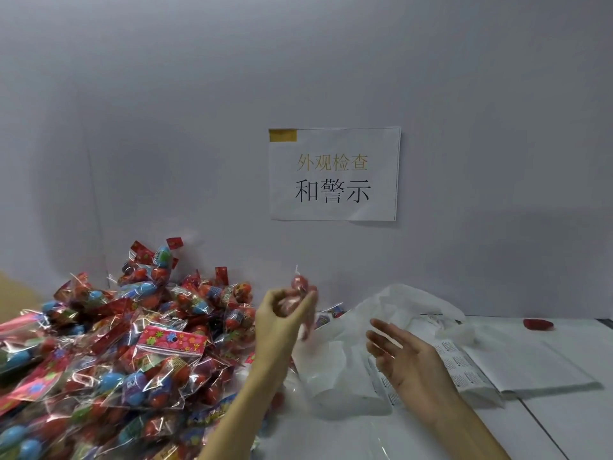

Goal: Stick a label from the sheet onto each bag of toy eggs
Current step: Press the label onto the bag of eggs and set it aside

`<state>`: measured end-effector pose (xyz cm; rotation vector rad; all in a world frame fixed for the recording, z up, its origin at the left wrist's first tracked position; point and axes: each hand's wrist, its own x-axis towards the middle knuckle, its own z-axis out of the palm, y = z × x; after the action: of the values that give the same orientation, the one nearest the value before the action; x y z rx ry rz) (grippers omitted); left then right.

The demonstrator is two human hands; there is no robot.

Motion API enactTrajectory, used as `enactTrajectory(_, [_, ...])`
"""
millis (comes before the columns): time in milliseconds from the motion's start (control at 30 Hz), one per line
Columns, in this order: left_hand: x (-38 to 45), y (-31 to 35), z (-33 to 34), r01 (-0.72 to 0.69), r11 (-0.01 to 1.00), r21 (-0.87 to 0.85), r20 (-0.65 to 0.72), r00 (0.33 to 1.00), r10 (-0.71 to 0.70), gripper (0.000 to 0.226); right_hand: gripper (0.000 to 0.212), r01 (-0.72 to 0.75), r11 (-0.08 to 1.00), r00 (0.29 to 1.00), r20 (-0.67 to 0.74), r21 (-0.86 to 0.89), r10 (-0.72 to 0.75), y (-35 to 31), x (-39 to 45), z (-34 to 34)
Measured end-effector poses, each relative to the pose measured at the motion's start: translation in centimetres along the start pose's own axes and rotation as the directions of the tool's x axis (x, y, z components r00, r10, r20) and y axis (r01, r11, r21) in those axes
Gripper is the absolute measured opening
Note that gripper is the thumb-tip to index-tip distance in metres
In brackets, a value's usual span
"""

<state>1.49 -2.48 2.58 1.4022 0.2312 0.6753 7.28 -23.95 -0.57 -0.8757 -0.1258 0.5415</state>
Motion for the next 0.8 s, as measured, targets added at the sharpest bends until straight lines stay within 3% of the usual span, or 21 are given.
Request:
enactTrajectory(167, [-3.5, -2.1, 1.9, 0.188, 0.914, -0.359, 0.161, 0.977, -0.138, 0.056, 0.049, 0.102, 0.954, 0.995, 0.047, -0.281, -0.093, 1.7, -0.3, 1.4])
enactTrajectory(300, [-4.3, -3.7, 2.1, 0.188, 0.945, -0.266, 0.295, 0.950, -0.106, 0.054, 0.056, 0.111, 0.957, 0.991, -0.037, -0.266, -0.126, 2.0, -0.3, 1.7])
enactTrajectory(400, [-4.5, -4.5, 2.1, 0.162, 0.964, -0.209, 0.323, 0.942, -0.088, 0.045, 0.053, 0.142, 0.912, 0.964, -0.154, -0.385, -0.215, 2.0, 0.0, 1.3])
enactTrajectory(600, [-4.1, -4.7, 1.7, 0.103, 0.984, -0.149, 0.184, 0.980, -0.074, 0.027, 0.033, 0.251, 0.780, 0.930, -0.080, -0.573, -0.358, 1.2, -0.8, 1.1])
enactTrajectory(800, [-4.1, -4.6, 1.9, -0.006, 0.995, -0.097, 0.071, 0.997, 0.013, 0.024, 0.038, 0.210, 0.841, 0.965, -0.031, -0.499, -0.260, 1.3, -0.8, 1.2])
